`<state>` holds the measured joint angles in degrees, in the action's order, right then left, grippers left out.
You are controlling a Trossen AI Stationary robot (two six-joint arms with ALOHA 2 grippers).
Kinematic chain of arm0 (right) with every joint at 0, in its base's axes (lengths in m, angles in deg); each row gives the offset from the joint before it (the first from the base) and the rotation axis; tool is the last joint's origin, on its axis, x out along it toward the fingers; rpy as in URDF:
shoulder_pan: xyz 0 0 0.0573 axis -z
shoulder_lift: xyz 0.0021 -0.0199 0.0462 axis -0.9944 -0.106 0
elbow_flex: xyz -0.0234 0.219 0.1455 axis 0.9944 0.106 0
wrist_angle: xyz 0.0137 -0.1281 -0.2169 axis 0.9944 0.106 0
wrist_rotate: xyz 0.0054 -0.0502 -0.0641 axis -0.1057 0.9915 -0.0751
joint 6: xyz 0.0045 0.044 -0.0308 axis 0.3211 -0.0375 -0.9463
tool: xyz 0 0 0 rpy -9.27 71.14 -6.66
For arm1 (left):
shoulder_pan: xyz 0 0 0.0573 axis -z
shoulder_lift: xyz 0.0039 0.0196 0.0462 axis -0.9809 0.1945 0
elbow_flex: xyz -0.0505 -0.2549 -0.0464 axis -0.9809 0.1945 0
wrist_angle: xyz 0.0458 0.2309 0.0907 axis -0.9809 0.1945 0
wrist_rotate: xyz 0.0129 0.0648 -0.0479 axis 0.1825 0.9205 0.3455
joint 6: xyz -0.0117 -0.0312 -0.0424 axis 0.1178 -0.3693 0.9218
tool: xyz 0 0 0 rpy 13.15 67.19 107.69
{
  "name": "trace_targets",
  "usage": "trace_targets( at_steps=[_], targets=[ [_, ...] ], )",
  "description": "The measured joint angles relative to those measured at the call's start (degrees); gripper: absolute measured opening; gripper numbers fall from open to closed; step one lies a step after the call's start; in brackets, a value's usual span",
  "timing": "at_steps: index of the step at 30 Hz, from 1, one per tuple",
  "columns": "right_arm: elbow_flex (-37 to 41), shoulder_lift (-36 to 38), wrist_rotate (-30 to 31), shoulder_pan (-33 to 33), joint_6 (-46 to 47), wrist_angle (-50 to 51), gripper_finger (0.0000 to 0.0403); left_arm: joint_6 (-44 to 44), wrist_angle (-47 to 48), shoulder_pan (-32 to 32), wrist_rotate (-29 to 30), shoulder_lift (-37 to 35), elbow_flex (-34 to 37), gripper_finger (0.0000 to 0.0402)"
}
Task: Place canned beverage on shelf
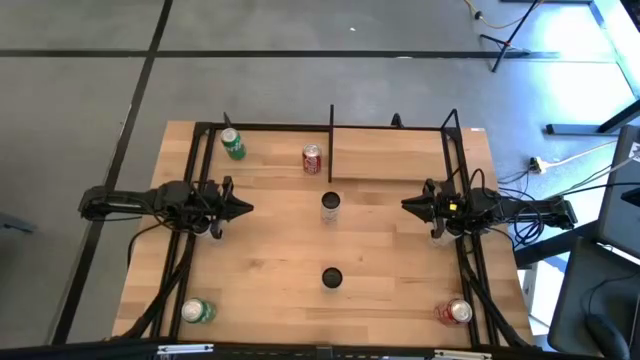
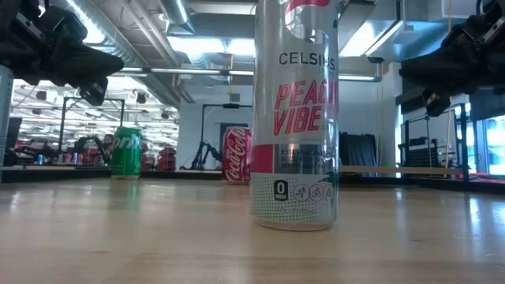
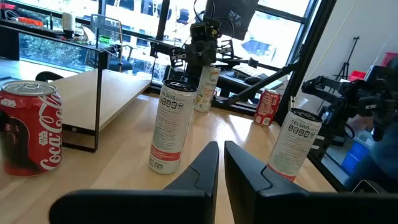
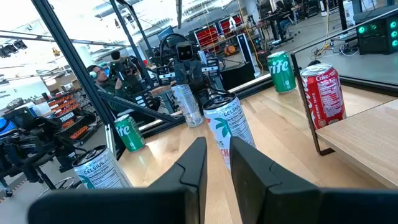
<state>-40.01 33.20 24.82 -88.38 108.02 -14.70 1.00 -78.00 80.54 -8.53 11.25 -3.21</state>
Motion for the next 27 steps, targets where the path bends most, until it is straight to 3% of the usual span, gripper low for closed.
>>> trace_targets(
  at_steps=[6, 11, 13, 19, 23, 27],
  targets=[
    [0.00, 0.02, 0.05, 0.00, -0.13, -0.02, 0.0058, 0.00, 0.00, -0.02, 0.01, 0.00, 0.00, 0.0020],
    [0.02, -0.06, 7.83, 0.00, -13.81, -1.19, 0.0058, -0.02, 0.00, 0.00, 0.00, -0.01, 0.00, 0.0020],
    [0.02, 0.06, 9.11, 0.00, -14.97, -1.42, 0.0058, -0.02, 0.01, -0.01, -0.01, -0.02, -0.02, 0.0020],
    [0.02, 0.02, 7.31, 0.00, -14.93, -1.42, 0.0058, -0.01, 0.00, -0.01, 0.00, -0.01, -0.01, 0.0020],
    [0.04, -0.02, 4.47, 0.00, -9.28, -2.98, 0.0058, -0.02, 0.00, -0.02, 0.01, -0.02, 0.00, 0.0020],
    [0.04, 0.00, 7.84, 0.00, -2.68, -6.62, 0.0058, -0.02, 0.01, -0.01, 0.00, -0.01, -0.02, 0.0020]
  ],
)
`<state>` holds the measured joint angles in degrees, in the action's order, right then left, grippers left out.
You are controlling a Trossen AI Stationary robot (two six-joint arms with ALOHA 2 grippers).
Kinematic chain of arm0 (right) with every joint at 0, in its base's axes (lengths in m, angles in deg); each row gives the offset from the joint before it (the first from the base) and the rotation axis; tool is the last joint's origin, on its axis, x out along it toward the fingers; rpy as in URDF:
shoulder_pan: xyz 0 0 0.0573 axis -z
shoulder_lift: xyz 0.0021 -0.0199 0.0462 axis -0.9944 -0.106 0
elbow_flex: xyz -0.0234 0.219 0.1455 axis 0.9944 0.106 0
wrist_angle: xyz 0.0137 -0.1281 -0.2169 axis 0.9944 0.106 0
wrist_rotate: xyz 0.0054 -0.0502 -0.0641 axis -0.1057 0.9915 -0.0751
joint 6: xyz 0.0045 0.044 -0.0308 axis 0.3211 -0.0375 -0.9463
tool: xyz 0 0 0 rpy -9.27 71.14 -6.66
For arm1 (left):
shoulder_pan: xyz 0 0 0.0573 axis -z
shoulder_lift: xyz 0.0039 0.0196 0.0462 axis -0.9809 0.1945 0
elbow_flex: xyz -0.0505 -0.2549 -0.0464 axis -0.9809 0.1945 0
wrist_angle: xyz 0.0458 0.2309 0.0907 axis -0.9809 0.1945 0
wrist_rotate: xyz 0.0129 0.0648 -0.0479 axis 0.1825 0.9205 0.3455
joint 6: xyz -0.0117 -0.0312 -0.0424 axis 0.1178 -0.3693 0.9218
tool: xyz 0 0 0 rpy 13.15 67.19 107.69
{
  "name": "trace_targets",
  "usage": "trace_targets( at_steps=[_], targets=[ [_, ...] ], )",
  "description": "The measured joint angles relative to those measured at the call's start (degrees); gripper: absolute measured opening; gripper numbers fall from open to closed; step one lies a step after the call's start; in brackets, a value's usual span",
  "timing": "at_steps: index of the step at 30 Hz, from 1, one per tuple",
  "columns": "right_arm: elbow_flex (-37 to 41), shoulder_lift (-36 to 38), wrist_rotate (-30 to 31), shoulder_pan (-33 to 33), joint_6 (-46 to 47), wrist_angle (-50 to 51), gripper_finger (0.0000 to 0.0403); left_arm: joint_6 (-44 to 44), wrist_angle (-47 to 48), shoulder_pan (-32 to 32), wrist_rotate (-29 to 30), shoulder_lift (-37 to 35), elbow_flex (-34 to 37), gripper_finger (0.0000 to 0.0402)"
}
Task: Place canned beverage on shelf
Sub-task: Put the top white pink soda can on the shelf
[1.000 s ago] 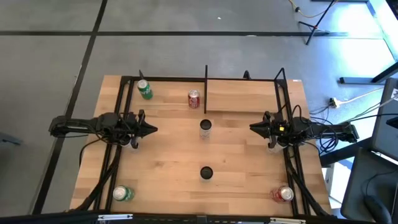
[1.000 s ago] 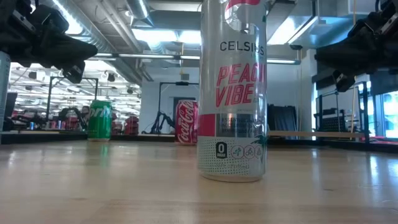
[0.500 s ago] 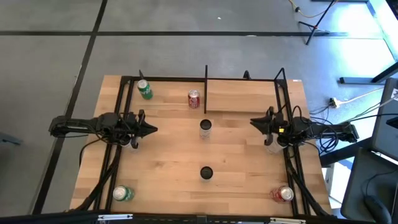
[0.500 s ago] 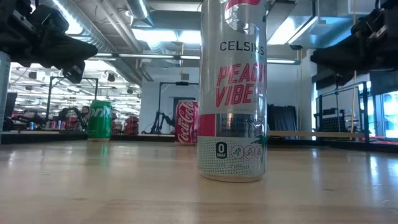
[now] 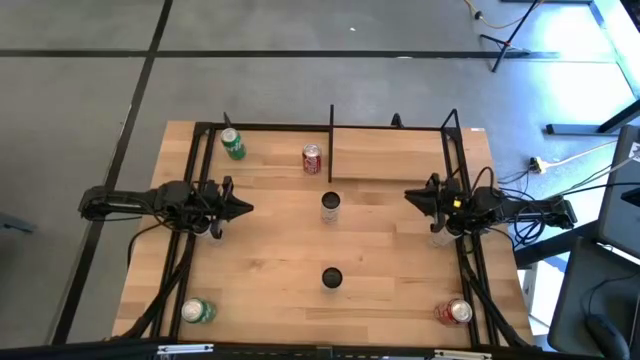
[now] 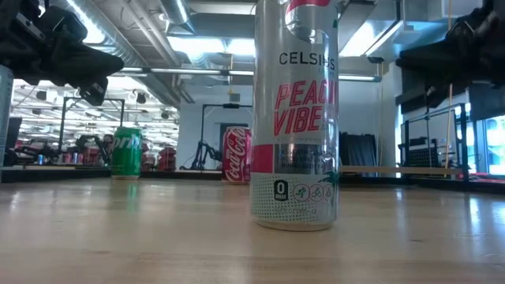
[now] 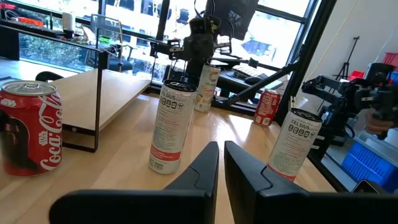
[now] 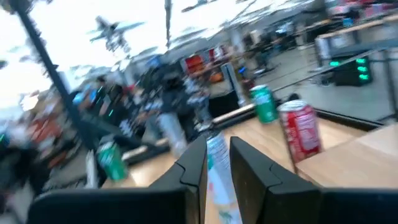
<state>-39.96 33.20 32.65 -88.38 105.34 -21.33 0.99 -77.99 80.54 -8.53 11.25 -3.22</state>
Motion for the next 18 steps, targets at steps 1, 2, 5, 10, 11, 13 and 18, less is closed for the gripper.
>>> trace_targets(
  at_steps=[1, 2, 5, 10, 11, 13, 18],
  targets=[
    [0.00, 0.00, 1.90, 0.00, 0.98, -0.71, 0.0058, 0.00, 0.00, -0.01, 0.01, 0.00, 0.00, 0.0020],
    [0.00, 0.02, 3.85, 0.00, 1.63, -1.35, 0.0058, -0.01, 0.00, 0.01, 0.01, 0.01, 0.01, 0.0020],
    [0.00, 0.00, 8.78, 0.00, 4.40, -2.89, 0.0058, -0.47, -0.42, 0.01, 1.29, -0.01, 0.02, 0.0020],
    [0.00, 0.00, 18.15, 0.00, 7.33, -4.51, 0.0058, -0.03, -5.52, 0.01, 6.88, 0.01, 0.02, 0.0020],
    [0.00, 0.00, 20.03, 0.00, 8.46, -4.68, 0.0058, 0.44, -7.47, 0.01, 7.19, -0.01, 0.02, 0.0020],
    [0.00, 0.02, 22.09, 0.00, 10.97, -4.84, 0.0058, 2.26, -9.16, 0.03, 7.11, 0.00, -0.09, 0.0020],
    [-0.59, -0.11, 22.24, 0.00, 14.83, -4.76, 0.0058, 1.07, -17.50, 0.01, 12.35, -0.02, -0.27, 0.0020]
  ],
)
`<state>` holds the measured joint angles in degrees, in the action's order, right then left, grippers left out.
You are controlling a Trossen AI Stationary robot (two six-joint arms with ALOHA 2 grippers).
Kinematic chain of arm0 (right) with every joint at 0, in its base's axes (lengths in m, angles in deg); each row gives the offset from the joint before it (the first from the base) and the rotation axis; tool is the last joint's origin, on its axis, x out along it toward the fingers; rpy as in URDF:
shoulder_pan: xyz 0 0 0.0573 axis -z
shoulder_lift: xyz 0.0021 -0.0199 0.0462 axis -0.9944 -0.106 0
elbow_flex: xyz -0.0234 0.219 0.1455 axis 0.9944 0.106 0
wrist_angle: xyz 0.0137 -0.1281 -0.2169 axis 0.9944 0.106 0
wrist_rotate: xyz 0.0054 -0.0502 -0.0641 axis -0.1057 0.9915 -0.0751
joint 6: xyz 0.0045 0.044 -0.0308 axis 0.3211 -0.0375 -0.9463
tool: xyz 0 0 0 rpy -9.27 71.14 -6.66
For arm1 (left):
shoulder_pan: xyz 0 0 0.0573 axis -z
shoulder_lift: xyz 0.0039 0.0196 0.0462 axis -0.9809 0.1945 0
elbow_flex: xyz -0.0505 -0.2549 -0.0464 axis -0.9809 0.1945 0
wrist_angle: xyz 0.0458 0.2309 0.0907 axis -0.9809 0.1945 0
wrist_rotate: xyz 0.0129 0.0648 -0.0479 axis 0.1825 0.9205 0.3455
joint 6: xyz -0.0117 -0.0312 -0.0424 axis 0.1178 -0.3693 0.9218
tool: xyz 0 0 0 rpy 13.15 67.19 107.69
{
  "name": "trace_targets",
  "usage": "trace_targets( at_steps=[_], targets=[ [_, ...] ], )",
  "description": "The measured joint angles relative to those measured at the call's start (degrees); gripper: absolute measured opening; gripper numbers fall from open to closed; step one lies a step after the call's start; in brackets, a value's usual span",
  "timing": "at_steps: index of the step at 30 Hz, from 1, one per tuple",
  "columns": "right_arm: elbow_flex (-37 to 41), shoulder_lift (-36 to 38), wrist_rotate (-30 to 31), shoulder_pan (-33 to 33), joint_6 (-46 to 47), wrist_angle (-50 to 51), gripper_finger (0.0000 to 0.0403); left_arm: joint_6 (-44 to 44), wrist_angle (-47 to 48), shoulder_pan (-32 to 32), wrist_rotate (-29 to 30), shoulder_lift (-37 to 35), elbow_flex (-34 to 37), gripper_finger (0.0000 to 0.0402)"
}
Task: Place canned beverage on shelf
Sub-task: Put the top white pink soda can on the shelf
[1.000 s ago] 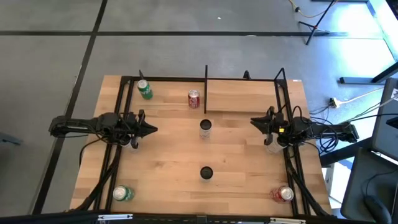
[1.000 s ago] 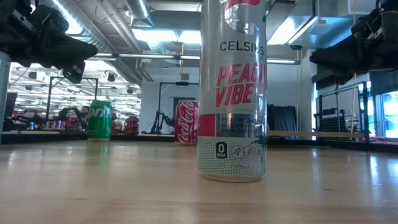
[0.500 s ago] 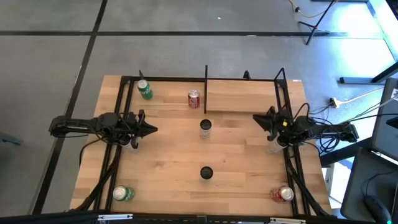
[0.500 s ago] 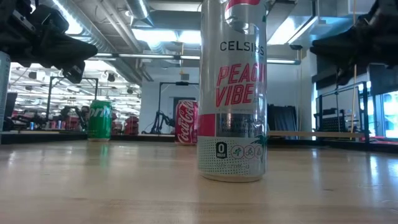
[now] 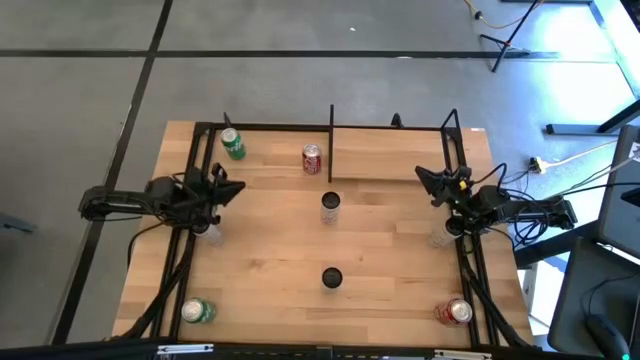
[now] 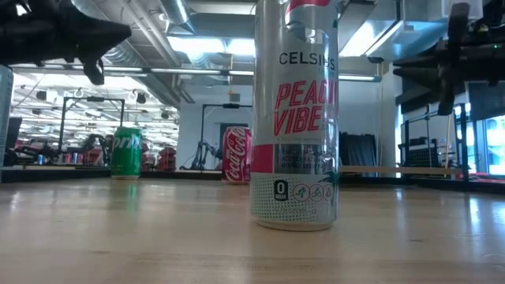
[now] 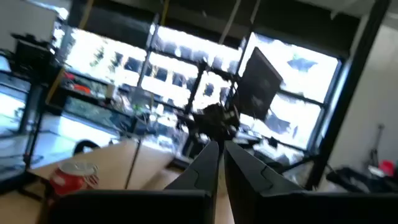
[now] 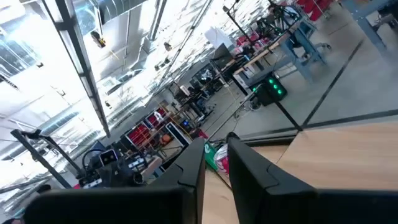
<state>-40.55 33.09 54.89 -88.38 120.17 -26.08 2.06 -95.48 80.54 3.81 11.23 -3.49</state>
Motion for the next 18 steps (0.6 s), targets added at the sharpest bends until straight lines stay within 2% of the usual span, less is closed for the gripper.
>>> trace_targets(
  at_steps=[4, 8, 14, 18],
  targets=[
    [-3.02, -2.91, -0.52, 0.00, -0.44, -0.17, 0.0058, 0.11, -2.41, 0.01, 2.21, 0.07, 0.00, 0.0020],
    [-7.90, -9.49, -3.45, 0.00, -3.45, -0.16, 0.0058, 1.86, -2.03, 0.02, 5.46, 2.07, -0.57, 0.0020],
    [-17.34, -25.02, -6.61, 0.00, -8.70, -0.22, 0.0058, 1.55, -2.07, 0.02, 6.93, 9.05, -4.79, 0.0020],
    [-24.18, -36.59, -8.10, -0.02, -9.05, -0.09, 0.0058, 1.55, -2.36, 0.02, 6.88, 14.43, -7.08, 0.0020]
  ],
)
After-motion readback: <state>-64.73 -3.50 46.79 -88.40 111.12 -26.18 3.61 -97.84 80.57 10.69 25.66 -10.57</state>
